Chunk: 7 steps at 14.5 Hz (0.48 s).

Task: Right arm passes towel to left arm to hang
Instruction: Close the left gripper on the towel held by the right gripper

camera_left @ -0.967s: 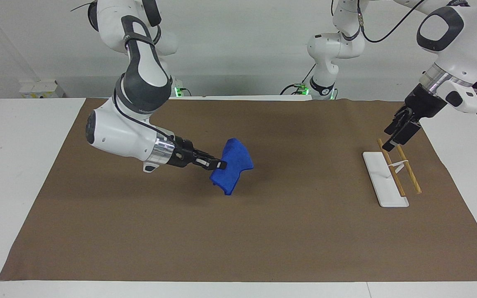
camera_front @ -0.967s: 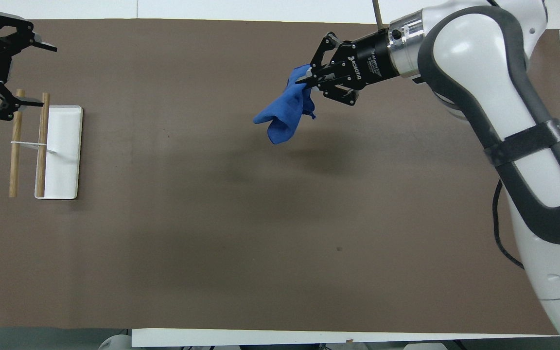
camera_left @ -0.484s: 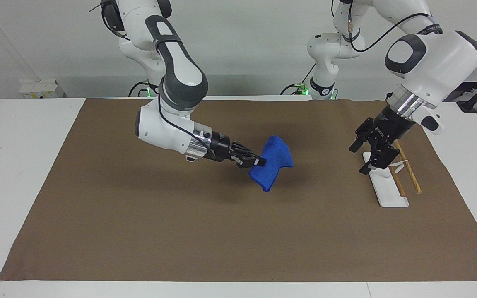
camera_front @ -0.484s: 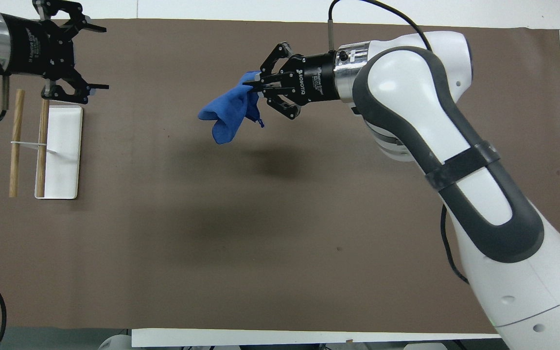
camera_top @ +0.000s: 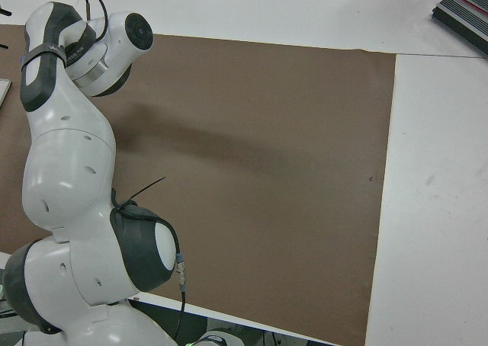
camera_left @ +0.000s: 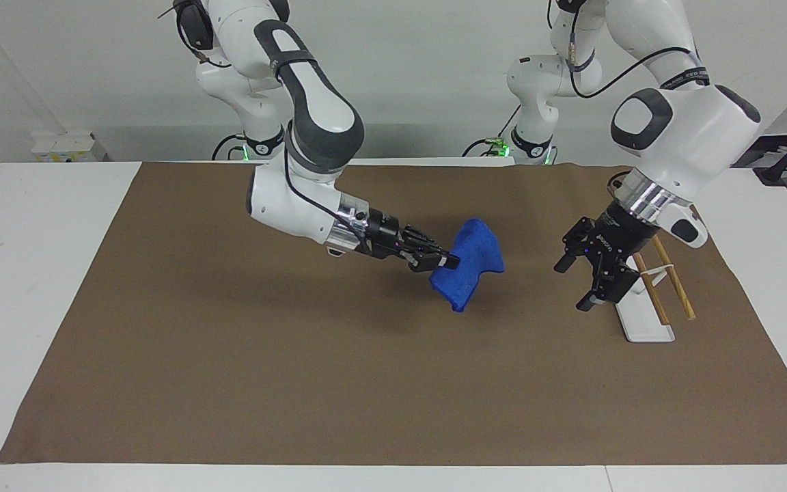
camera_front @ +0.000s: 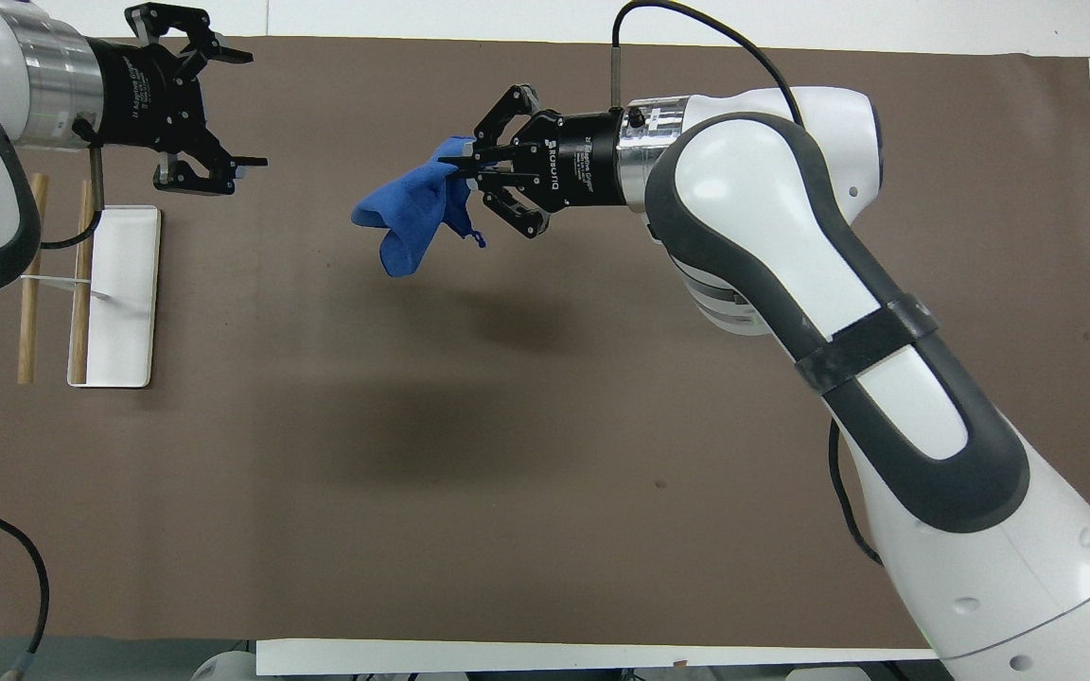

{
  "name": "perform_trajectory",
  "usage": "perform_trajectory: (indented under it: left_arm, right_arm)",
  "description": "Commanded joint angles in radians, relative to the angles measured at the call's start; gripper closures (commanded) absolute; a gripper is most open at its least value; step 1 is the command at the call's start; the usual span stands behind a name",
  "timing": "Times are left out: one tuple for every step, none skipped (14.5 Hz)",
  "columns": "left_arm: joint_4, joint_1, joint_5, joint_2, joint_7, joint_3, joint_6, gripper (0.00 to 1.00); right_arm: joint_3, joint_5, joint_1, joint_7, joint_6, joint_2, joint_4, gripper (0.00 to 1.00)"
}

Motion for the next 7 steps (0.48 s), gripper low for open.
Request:
perform_trajectory:
  left_arm:
    - [-0.030, 0.016, -0.015, -0.013, -0.060, -0.032, 0.012, 0.01]
    - [-0.040, 0.015, -0.015, -0.016, -0.095, -0.046, 0.009, 0.01]
    - [-0.072, 0.015, -0.013, -0.024, -0.107, -0.058, 0.022, 0.01]
    - [-0.092, 0.012, -0.015, -0.030, -0.111, -0.064, 0.025, 0.01]
    - [-0.096, 0.007, -0.013, -0.036, -0.112, -0.066, 0.024, 0.01]
    - [-0.107, 0.003, -0.015, -0.039, -0.117, -0.066, 0.022, 0.01]
    - [-0.115, 0.000, -0.015, -0.042, -0.114, -0.068, 0.010, 0.01]
  right_arm:
    - [0.003, 0.026, 0.017, 0.015, 0.010, -0.026, -0.025, 1.00]
    - [0.003, 0.033, 0.021, 0.016, 0.028, -0.025, -0.024, 1.00]
    - [0.003, 0.031, 0.029, 0.015, 0.054, -0.023, -0.024, 1.00]
    - [0.003, 0.033, 0.041, 0.015, 0.062, -0.022, -0.024, 1.00]
    - [0.003, 0.033, 0.044, 0.016, 0.065, -0.022, -0.024, 1.00]
    - [0.003, 0.033, 0.044, 0.016, 0.067, -0.022, -0.024, 1.00]
    - [0.003, 0.033, 0.044, 0.016, 0.069, -0.022, -0.024, 1.00]
